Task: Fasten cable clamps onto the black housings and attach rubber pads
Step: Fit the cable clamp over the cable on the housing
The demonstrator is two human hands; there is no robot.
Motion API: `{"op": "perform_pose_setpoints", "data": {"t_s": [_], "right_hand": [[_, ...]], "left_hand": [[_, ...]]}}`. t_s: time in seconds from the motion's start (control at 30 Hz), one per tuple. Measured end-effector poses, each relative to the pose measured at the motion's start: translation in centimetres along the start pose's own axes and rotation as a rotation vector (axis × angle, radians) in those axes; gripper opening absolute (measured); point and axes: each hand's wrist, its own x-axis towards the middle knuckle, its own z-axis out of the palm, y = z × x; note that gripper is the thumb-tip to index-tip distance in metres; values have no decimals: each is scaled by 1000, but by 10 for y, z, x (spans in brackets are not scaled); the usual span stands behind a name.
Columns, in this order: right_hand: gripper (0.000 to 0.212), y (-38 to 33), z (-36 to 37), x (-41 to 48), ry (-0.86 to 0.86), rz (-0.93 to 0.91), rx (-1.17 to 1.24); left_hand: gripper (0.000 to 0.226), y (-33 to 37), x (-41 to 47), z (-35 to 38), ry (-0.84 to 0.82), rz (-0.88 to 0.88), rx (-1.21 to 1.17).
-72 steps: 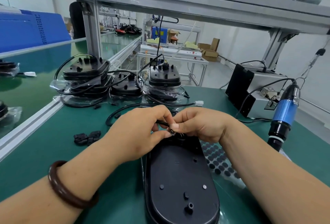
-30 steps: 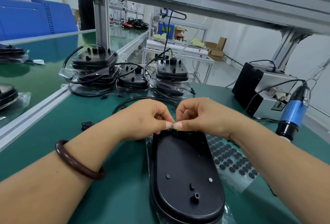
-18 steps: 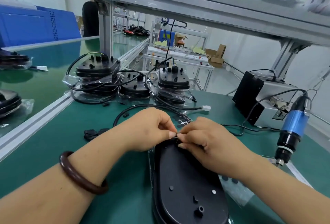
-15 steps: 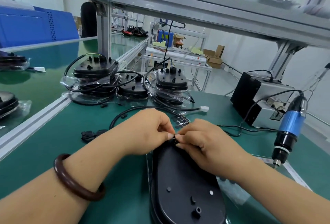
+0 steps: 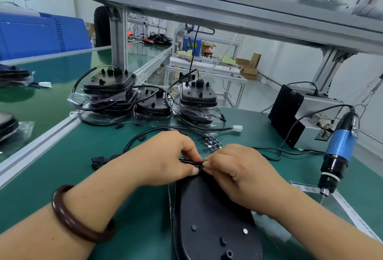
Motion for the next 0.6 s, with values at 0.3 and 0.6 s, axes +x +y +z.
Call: {"op": "perform_pose_setpoints", "data": {"t_s": [0.3, 0.6], "right_hand": [[21, -2, -2, -10, -12, 74, 133], [20, 1, -2, -16, 62, 58, 174]], "left_hand": [[24, 4, -3, 11, 90, 91, -104], [41, 4, -2, 18, 178, 167, -15]]}}
